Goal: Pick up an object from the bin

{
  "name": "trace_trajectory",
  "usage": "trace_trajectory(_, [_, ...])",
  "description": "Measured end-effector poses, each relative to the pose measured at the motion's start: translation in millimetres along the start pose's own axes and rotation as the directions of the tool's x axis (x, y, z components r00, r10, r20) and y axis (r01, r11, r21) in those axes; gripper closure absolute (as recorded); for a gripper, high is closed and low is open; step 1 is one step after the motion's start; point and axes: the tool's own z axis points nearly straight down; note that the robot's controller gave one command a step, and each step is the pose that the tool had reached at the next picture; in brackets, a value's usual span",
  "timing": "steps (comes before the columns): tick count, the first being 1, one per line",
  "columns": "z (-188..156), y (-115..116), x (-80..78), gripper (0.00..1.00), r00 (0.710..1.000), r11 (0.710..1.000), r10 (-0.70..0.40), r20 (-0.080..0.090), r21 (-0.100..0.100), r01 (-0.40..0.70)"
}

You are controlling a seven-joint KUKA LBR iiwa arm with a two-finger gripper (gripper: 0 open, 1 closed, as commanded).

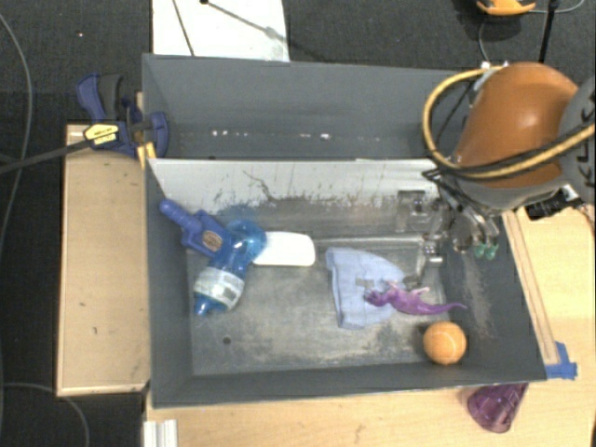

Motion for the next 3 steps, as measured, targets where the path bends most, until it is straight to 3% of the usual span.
trace_trajectory(1, [31, -23, 5.0, 0.0, 1.0, 1.0, -0.014, 0.002, 0.002, 0.014])
trace_trajectory(3, [99, -42, 3.0, 0.0, 1.0, 1.0, -0.009, 0.006, 0.002, 0.009])
